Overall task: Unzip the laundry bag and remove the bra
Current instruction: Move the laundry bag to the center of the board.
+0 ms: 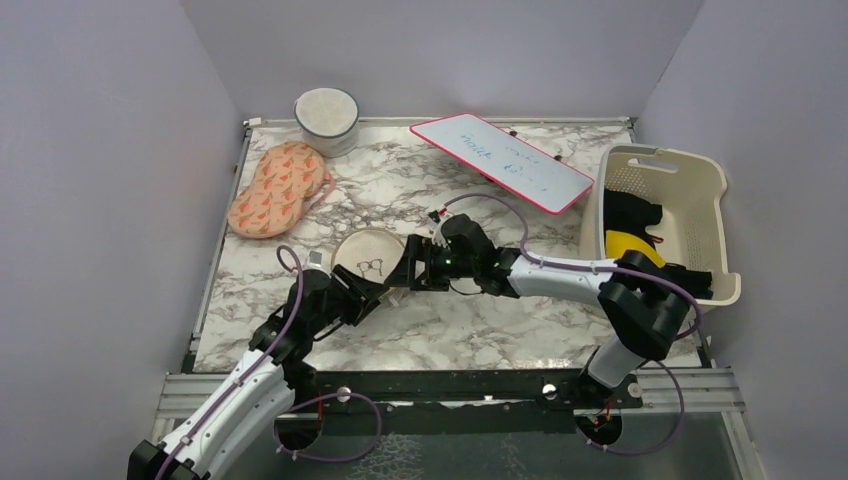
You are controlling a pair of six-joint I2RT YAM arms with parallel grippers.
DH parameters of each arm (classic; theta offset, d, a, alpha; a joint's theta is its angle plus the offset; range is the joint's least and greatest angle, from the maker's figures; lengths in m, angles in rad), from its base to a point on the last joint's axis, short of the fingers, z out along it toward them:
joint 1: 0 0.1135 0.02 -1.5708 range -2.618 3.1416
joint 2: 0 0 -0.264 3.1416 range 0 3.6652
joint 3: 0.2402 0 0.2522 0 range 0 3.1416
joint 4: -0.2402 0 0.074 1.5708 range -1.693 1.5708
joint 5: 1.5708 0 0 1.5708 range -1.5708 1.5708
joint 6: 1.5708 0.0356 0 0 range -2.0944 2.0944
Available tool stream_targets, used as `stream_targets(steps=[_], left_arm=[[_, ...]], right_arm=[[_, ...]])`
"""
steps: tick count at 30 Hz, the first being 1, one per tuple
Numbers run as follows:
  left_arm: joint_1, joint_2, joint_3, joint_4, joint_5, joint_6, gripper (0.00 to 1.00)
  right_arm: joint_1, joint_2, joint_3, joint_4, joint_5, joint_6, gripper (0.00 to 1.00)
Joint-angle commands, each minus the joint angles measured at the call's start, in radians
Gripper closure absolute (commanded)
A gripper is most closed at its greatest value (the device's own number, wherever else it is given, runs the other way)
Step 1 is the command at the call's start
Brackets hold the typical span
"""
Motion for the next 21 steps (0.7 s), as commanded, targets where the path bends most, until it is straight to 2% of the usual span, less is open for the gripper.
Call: stream_targets(steps=[1,6,9,11,13,16,21], left_arm=[[0.005,0.033,0.050,0.047,0.070,0.073,0.58],[0.005,0.048,0.100,-0.018,0.066,0.155,0.55],[0.004,0.026,0.145,-0.085,0.036,0.221,0.47],[0.004,0.013,0.186,-0.142,0.012,0.278,0.36],[0.004,0.011,0.225,-0.170,0.014,0.341,0.20],[0.005,0.038,0.297,-0.192,0.034,0.443,0.02],[0.004,0.153,0.444,-0.206,0.075,0.683,0.01]], right_arm=[[-0.026,0.072,-0.030,0.168,-0.022,0.076,0.14],[-0.048,0.162,0.015,0.272,-0.143,0.055,0.25],[-0.057,0.182,-0.011,0.376,-0.184,0.082,0.39],[-0.060,0.191,-0.005,0.355,-0.185,0.085,0.49],[-0.066,0.194,-0.015,0.344,-0.180,0.088,0.62],[-0.090,0.195,-0.043,0.366,-0.218,0.091,0.72],[-0.151,0.107,-0.126,0.375,-0.276,0.090,0.81]])
